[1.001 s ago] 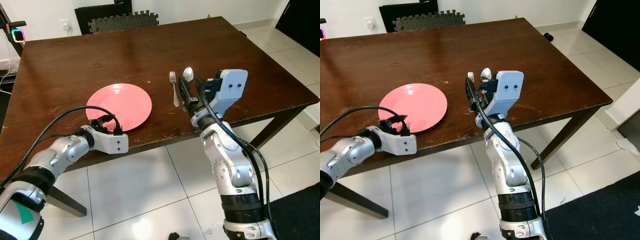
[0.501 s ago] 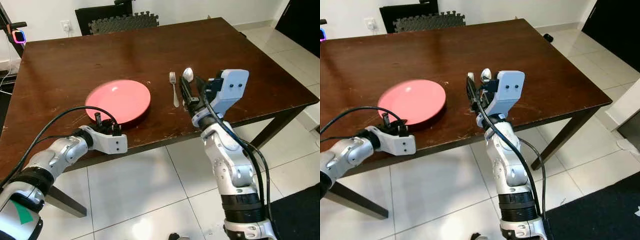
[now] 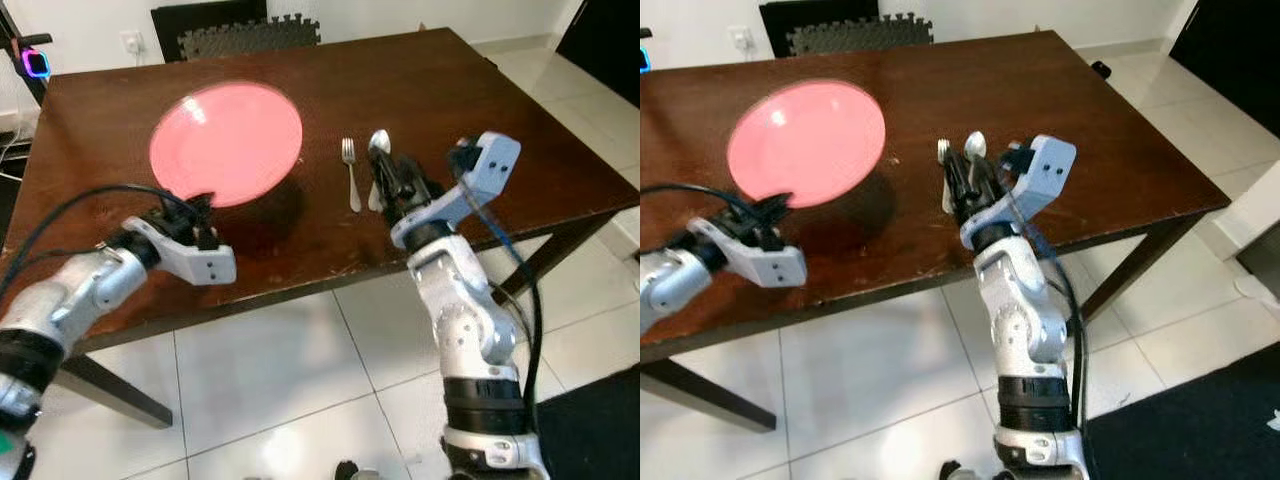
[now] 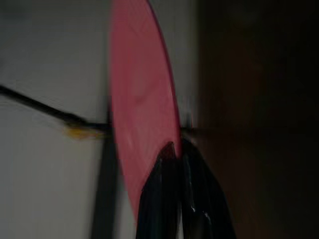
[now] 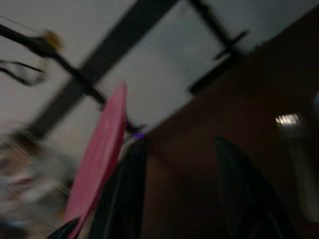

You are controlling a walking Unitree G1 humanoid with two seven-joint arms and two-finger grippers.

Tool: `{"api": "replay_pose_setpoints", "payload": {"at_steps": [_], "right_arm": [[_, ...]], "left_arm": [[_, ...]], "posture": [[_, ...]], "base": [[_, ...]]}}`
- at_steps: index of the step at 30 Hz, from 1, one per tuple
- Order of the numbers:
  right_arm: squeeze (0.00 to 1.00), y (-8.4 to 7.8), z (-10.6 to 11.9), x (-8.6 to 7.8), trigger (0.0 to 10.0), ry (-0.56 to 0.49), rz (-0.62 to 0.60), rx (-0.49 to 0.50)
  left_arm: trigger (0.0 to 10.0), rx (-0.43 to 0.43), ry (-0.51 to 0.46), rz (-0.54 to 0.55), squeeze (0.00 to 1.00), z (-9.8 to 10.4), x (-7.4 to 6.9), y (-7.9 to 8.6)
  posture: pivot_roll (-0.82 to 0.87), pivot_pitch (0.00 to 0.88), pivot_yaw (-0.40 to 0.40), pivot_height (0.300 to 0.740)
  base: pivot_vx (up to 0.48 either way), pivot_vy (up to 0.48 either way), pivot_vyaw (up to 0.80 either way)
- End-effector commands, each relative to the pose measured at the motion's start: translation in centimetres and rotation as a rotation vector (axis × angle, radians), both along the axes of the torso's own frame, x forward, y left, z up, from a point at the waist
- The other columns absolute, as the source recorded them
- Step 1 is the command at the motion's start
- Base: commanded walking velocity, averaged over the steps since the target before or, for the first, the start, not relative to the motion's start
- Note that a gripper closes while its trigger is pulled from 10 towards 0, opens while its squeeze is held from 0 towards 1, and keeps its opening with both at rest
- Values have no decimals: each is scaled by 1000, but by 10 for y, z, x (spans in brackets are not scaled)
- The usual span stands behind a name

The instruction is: Setting the table

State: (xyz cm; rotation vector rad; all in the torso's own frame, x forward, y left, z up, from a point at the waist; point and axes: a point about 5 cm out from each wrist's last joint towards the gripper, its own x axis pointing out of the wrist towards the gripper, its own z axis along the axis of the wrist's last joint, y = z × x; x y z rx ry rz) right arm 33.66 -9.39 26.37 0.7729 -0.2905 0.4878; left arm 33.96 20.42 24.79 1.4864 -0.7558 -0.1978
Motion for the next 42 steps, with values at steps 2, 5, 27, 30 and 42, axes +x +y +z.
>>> {"api": "replay_pose_setpoints", "payload": {"at_steps": [2,5,27,30,42], "right_arm": [[0,9,13,-8,10000,-45,173,135],[0,30,26,-18,10000,-73,395,189],[0,31,41,-32,10000,-108,573,291],[0,27,39,-31,10000,-116,526,229],[0,34,37,-26,10000,-118,449,85]], "left_arm": [[10000,-1,-80,-41,0,12,-10,0],[10000,2,-161,-128,0,26,-23,-8],[10000,-61,-260,-131,0,46,-25,-19],[10000,-64,-255,-100,0,46,-23,-13],[10000,-46,-190,-169,0,30,-27,-31]], "posture": [[103,163,48,740],[106,160,42,740],[88,147,26,740],[84,143,30,740],[87,143,28,740]], "base": [[0,0,0],[0,0,0],[0,0,0],[0,0,0],[0,0,0]]}}
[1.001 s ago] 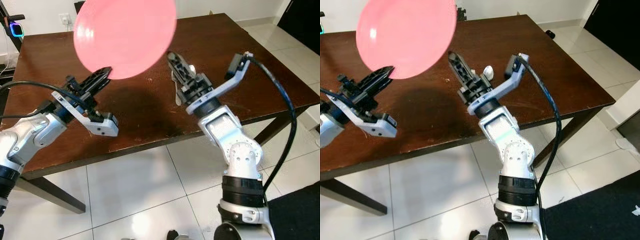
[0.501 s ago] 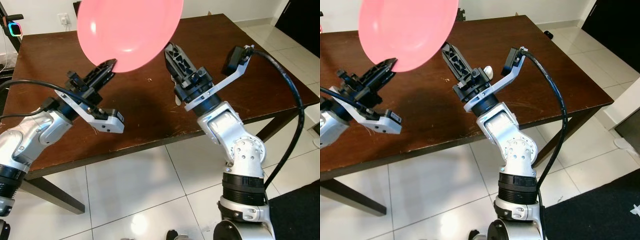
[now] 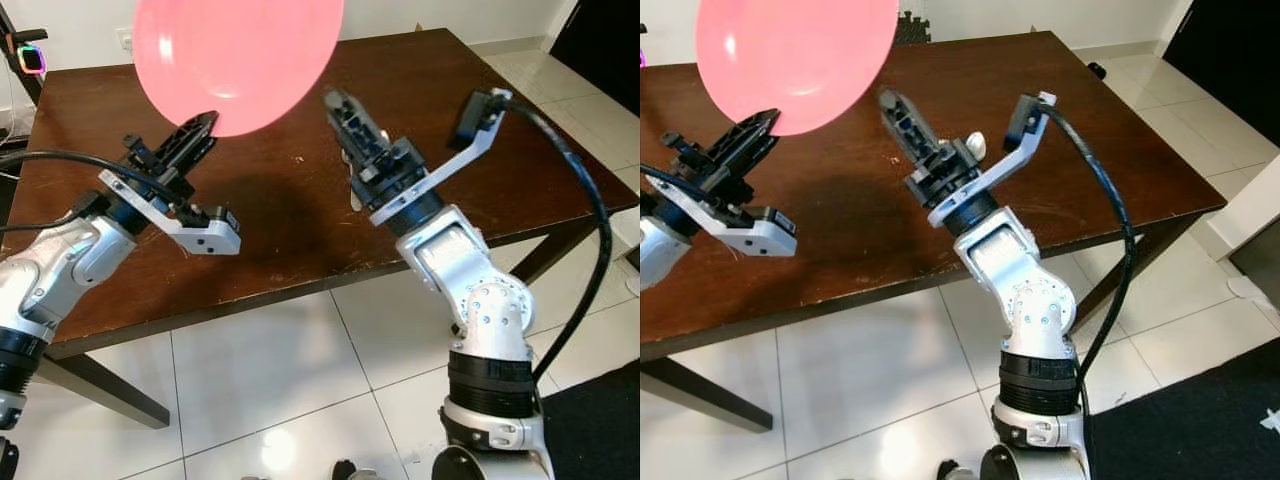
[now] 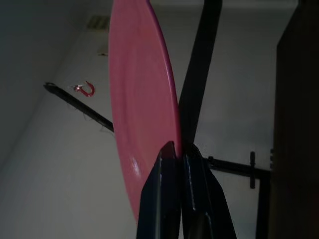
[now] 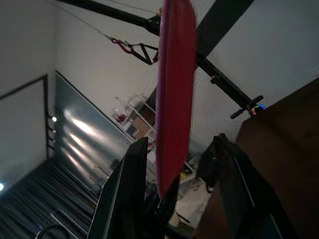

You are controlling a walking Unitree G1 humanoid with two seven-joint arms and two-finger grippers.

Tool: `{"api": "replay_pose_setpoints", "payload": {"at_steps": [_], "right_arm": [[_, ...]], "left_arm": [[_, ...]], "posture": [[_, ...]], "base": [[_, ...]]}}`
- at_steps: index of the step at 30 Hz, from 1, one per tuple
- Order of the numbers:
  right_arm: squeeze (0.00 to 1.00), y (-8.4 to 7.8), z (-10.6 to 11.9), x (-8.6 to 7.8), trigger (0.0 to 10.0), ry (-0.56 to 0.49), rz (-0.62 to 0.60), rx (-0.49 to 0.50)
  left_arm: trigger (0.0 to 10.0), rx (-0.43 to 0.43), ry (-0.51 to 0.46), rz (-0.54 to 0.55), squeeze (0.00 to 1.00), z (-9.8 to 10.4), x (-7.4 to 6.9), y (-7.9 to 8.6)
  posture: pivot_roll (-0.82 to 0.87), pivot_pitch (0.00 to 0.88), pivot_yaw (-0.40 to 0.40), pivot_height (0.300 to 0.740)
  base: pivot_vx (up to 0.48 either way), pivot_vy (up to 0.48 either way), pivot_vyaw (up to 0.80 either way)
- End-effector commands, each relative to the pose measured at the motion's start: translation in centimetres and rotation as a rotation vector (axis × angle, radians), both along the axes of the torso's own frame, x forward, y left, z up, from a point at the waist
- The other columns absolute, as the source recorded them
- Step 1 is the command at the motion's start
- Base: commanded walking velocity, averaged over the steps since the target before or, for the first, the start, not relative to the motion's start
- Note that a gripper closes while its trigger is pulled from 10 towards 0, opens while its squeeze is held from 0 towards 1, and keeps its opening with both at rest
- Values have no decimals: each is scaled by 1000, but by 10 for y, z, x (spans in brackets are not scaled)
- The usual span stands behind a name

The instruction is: Setting the table

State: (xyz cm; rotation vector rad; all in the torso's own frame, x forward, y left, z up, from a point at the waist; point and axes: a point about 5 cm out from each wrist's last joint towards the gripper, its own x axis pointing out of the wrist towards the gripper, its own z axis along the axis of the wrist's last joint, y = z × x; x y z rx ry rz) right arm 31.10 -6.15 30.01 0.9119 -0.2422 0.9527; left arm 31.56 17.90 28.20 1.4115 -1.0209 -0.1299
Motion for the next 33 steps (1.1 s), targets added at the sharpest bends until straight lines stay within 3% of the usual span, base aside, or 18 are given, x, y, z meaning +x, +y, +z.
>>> {"api": "replay_pose_setpoints", "payload": {"at_steps": [1,8,15,16,18,19,33], "right_arm": [[0,2,1,1,10000,-6,-21,-15],[0,2,0,4,10000,-5,-42,-18],[0,0,-8,16,10000,64,-128,-43],[0,-1,-11,19,8431,86,-145,-46],[0,-2,-13,21,8431,101,-160,-51],[0,-3,-14,23,0,112,-176,-52],[0,-6,-14,25,0,115,-200,-12]], "left_arm": [[10000,18,24,-42,0,-7,-4,-10],[10000,22,50,-80,0,-16,-6,-18],[10000,27,71,-167,0,-25,-19,-33],[10000,28,73,-174,0,-26,-21,-34],[10000,30,75,-175,0,-27,-22,-35],[10000,29,74,-173,0,-27,-22,-34],[10000,22,65,-128,0,-27,-18,-31]], "posture": [[88,145,27,740],[89,145,27,740],[90,143,29,740],[90,143,29,740],[91,142,28,740],[93,140,27,740],[92,132,24,740]], "base": [[0,0,0],[0,0,0],[0,0,0],[0,0,0],[0,0,0],[0,0,0],[0,0,0]]}}
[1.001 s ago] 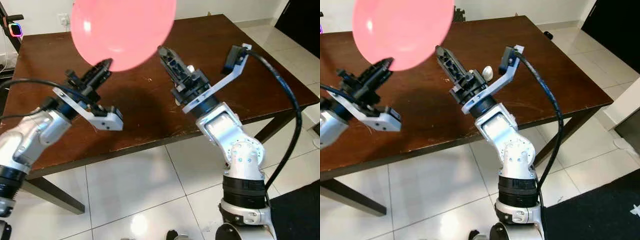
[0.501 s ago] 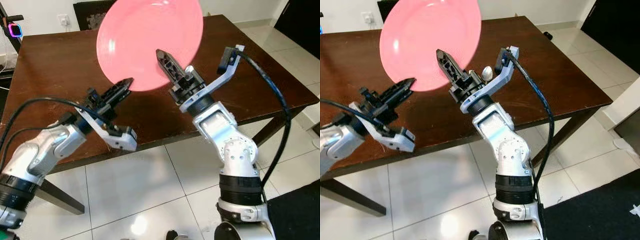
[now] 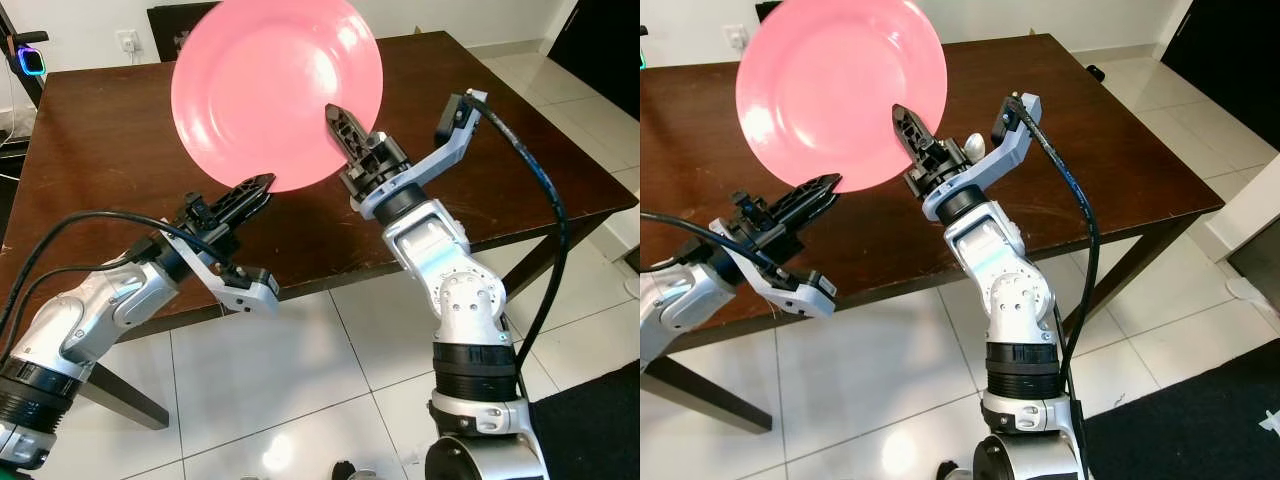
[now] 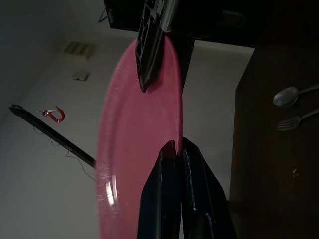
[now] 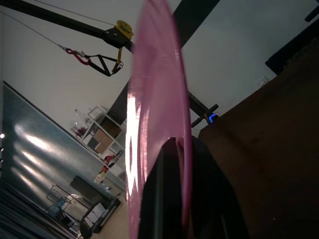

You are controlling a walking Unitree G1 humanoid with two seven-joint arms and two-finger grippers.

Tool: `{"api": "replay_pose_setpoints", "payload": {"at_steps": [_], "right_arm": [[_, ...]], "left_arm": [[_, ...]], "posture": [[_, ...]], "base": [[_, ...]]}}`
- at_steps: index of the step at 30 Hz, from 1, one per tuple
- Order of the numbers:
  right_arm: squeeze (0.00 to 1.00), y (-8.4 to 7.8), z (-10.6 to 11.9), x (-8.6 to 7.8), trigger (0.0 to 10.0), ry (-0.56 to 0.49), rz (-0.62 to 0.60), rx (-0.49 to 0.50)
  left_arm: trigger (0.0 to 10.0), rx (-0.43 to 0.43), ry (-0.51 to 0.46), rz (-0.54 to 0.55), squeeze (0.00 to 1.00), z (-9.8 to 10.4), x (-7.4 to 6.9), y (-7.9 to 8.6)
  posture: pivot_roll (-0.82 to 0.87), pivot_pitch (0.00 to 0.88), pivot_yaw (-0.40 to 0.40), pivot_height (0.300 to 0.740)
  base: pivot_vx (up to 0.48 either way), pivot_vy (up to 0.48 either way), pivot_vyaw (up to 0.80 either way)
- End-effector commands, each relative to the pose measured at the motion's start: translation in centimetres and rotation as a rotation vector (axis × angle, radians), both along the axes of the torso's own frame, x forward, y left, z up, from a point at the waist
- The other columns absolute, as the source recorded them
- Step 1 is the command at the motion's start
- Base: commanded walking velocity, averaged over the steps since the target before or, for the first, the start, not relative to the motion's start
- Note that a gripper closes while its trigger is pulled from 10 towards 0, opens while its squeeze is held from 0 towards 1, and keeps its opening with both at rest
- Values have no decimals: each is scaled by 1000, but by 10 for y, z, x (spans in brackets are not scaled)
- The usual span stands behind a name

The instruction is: Setting the table

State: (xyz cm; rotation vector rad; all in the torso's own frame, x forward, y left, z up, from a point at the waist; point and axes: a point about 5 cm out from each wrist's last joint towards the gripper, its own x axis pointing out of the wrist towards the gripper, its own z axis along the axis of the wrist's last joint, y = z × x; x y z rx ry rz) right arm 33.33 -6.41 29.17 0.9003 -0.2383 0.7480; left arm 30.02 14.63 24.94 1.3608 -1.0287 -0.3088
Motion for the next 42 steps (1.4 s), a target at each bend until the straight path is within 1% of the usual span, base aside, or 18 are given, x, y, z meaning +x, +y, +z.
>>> {"api": "replay_pose_setpoints", "payload": {"at_steps": [1,6,12,13,18,22,24,25,27,28,30,31,32,34,35,37,39,42], "right_arm": [[0,-3,-6,3,0,27,-24,9],[0,-5,-7,3,0,26,-33,17],[0,-8,-7,4,0,29,-51,32],[0,-9,-7,5,0,29,-58,37],[0,-13,-7,7,0,33,-79,54],[0,-32,-5,14,0,58,-181,112],[0,-35,-5,15,0,63,-200,118],[0,-42,-6,17,10000,58,-258,101],[0,-47,-6,18,10000,51,-305,86],[0,-54,-6,18,10000,33,-366,43],[0,-60,-8,13,10000,-16,-447,-63],[0,-60,-8,13,10000,-16,-447,-63],[0,-60,-13,7,10000,-35,-478,-131],[0,-60,-13,7,10000,-35,-478,-131],[0,-60,-20,4,10000,-28,-514,-187],[0,-60,-20,4,10000,-28,-514,-187],[0,-66,-50,-5,10000,44,-635,-302],[0,-70,-61,-6,10000,87,-671,-318]], "left_arm": [[10000,-20,-31,-2,1000,5,-2,1],[10000,-46,-2,-6,1000,5,0,2],[10000,-31,-34,12,1000,6,-1,3],[10000,-31,-32,16,0,5,-2,5],[10000,-19,-10,21,0,0,-6,10],[10000,6,66,52,0,-19,-20,27],[10000,6,75,57,0,-21,-22,29],[10000,-22,117,66,0,-26,-26,32],[10000,-52,151,73,0,-30,-29,34],[10000,-130,225,107,0,-37,-30,38],[10000,-452,497,233,0,-53,-25,48],[10000,-452,497,233,0,-53,-25,48],[10000,-779,752,279,0,-71,-21,50],[10000,-779,752,279,0,-71,-21,50],[10000,-984,886,276,0,-80,-19,47],[10000,-984,886,276,0,-80,-19,47],[10000,-1428,978,237,0,-87,-16,40],[10000,-1458,959,253,0,-89,-15,40]], "posture": [[92,131,25,740],[90,131,27,740],[94,132,30,740],[94,132,30,740],[94,132,30,740],[102,138,36,740],[102,138,36,740],[104,141,36,740],[104,141,36,740],[105,143,35,740],[110,145,31,740],[110,145,31,740],[108,147,24,740],[108,147,24,740],[106,146,24,740],[106,146,24,740],[98,147,22,740],[95,146,20,740]], "base": [[0,0,0],[0,0,0],[0,0,0],[0,0,0],[0,0,0],[0,0,0],[0,0,0],[0,0,0],[0,0,0],[0,0,0],[0,0,0],[0,0,0],[0,0,0],[0,0,0],[0,0,0],[0,0,0],[0,0,0],[0,0,0]]}}
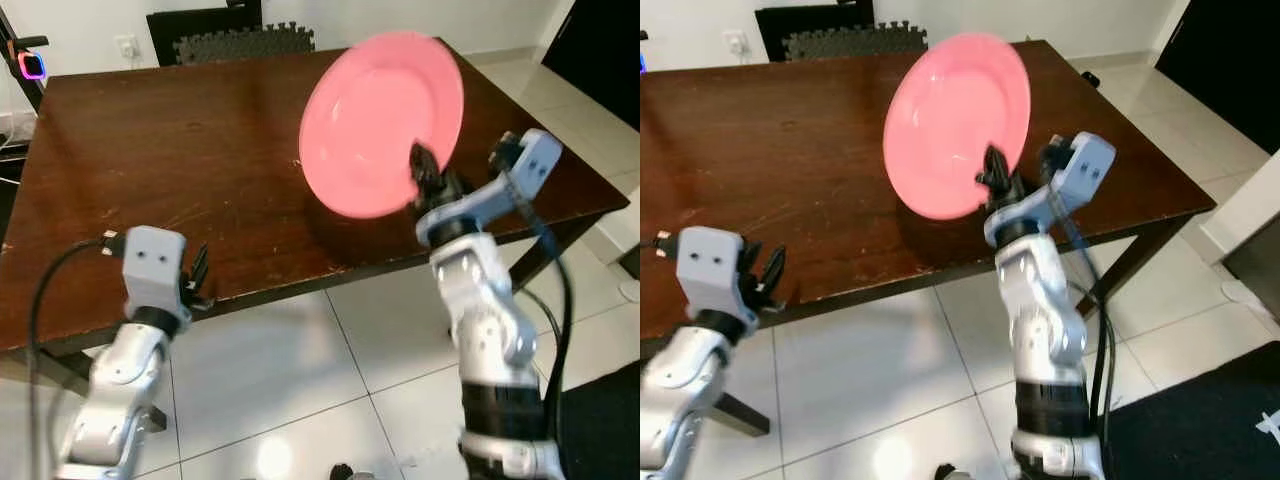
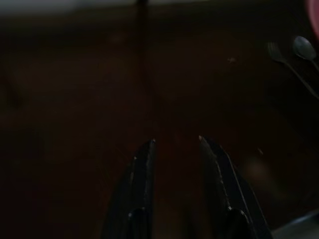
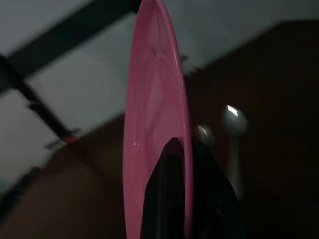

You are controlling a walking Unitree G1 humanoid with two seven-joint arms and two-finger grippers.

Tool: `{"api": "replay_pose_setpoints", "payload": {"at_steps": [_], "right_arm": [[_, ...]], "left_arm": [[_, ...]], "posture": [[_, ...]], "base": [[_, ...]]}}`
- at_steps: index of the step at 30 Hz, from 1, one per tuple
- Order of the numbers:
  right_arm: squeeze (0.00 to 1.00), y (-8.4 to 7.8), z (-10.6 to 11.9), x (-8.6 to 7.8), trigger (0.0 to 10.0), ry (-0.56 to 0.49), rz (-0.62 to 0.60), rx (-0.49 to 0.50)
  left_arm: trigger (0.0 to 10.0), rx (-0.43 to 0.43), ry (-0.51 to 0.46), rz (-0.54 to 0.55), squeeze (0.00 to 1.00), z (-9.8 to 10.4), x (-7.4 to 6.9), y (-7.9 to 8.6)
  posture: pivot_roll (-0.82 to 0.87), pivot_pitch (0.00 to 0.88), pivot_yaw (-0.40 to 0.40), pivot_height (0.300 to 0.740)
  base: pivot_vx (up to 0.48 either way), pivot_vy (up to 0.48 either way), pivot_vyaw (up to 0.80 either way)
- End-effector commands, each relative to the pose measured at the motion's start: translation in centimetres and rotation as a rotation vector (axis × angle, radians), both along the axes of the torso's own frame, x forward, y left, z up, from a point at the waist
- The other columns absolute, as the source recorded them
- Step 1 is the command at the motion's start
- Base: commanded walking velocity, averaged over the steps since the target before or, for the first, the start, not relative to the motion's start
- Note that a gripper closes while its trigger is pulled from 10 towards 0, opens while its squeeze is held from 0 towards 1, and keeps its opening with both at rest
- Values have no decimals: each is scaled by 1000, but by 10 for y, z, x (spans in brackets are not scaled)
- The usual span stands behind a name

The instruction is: Setting the table

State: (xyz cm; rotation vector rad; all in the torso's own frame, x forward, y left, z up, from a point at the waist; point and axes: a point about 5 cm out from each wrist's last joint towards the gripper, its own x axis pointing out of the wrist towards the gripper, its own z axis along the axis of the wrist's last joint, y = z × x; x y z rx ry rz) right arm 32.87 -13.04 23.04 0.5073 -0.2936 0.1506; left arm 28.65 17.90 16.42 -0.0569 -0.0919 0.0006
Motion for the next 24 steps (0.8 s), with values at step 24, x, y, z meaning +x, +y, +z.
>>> {"api": "replay_pose_setpoints", "payload": {"at_steps": [24], "right_arm": [[0,-12,-21,-2,10000,43,-144,-94]], "left_arm": [[10000,0,109,42,0,3,-6,8]], "posture": [[91,137,35,740]], "base": [[-184,0,0]]}}
